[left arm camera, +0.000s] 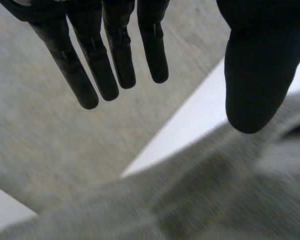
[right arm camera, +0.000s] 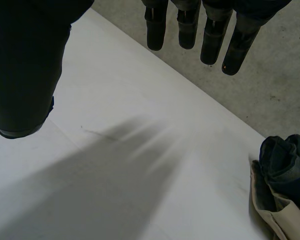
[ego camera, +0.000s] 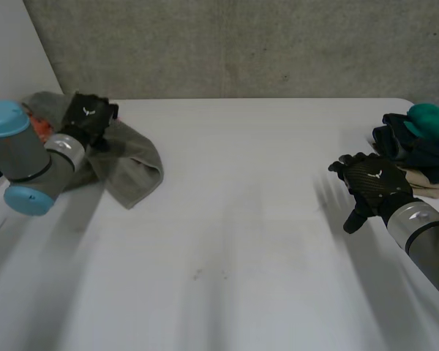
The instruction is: Fold the laundry.
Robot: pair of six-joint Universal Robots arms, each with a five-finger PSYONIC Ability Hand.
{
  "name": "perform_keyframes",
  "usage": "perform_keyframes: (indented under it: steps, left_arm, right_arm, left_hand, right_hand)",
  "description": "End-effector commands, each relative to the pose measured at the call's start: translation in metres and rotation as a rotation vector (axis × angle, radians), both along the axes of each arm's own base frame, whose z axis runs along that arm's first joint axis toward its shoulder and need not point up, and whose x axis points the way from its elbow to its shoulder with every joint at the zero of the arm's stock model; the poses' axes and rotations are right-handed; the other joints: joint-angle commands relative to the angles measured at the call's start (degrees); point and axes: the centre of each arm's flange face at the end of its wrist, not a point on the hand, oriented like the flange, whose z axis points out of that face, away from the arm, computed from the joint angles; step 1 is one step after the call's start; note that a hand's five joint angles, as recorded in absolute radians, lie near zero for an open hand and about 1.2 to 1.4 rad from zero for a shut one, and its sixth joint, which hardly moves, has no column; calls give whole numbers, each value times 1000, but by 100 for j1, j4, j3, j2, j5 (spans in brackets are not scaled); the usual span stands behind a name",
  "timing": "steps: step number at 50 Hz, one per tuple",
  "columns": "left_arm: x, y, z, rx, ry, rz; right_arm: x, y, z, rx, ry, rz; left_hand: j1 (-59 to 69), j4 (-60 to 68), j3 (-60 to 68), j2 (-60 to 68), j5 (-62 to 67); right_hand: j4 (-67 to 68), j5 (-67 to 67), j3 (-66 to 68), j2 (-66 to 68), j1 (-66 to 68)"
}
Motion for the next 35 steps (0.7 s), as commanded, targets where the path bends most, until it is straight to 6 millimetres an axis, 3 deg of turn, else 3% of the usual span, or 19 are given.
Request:
perform_keyframes:
  steps: [1,13,17,20,25,28,35]
  left_arm:
    - [18,-2,-30,117,-22,37]
    - [18,-15,-59,138,-26,40]
    - [18,-19,-62,123,-42,40]
    - [18,-22,-61,97,-75,45]
    - [17,-21,-56,61,-135,50]
    - [11,-19,-44,37,-140,63]
    - [-14,-3,20,-51,-29,36]
  right_arm:
    - [0,0,0,-5,9,4]
    - [-1,-1,-1,-6,10,-1]
    - [-1,-2,-4,1,13,-2]
    - [-1,-2,-5,4,14,-2]
    - [-1,-2,-6,9,15,-3]
    - [-1,-2,-5,6,14,-3]
    - [-1,-1,-6,11,12,-1]
  left_hand:
    - [526,520,480,494,559]
    - [1063,1057,1017,1031,1096]
    - [2491,2485,2445,2459,2524]
    - [4656,4650,4610,4624,4689]
    - [4662,4656,4616,4630,4695]
    - [4662,4656,4616,4630,4695]
    - [4662,4656,4616,4630,4695]
  right_hand:
    - [-352,-345,-212,-305,-229]
    - [-352,-345,-212,-305,-229]
    - [-352,-345,-212,-305,-229]
    - [-352,-345,-212,-305,-229]
    - [-352,-345,-212,-305,-229]
    - [-352,-345,-212,-305,-229]
    - [-352,-345,-212,-305,-229]
